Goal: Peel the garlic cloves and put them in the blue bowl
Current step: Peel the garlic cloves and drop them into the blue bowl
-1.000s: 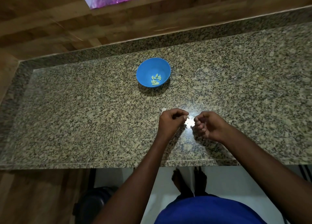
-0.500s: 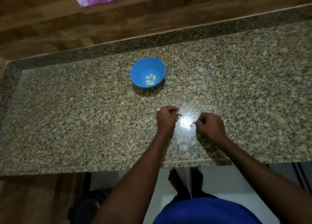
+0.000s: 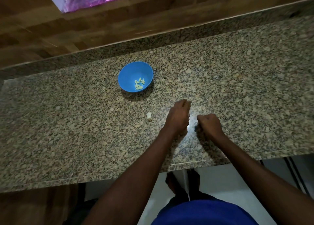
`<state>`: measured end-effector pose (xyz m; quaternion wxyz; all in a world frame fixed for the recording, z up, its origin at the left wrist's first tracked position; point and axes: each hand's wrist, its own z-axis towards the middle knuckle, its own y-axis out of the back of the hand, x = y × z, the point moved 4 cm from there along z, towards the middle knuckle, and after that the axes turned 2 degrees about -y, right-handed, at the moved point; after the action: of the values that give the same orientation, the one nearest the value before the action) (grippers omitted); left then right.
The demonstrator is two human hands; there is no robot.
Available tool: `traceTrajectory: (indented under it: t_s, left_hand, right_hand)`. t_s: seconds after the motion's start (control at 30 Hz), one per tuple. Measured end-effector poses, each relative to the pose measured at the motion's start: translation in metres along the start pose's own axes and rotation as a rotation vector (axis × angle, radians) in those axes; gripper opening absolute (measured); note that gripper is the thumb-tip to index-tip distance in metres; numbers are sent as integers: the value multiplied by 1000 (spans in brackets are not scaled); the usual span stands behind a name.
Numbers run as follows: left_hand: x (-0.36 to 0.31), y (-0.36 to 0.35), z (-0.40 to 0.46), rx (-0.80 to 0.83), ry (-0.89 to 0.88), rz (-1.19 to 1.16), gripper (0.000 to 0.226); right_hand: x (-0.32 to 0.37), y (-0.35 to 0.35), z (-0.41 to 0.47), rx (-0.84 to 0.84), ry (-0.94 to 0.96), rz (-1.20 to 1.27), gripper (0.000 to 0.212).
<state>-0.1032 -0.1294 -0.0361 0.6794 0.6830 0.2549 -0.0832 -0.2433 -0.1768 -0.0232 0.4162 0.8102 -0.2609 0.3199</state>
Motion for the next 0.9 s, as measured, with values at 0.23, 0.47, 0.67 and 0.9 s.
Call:
traceTrajectory:
  t_s: [0.23,0.47,0.67,0.9]
  left_hand:
    - [-9,-6,-28,-45,-123,177,36]
    - [-10,-21,-93,-148,-45,211,24]
    - [4,-12,-101,-254,214,124,20]
    - [42,14,-172,-482,849,-1075,7]
  right_hand:
    - [-7,5,2,28,-69,97,45]
    - [-12,-7,-8,161,-87,90,41]
    - [-12,-11,-17,236,-67,73,35]
    - [1,-39,-49,391,135,93,32]
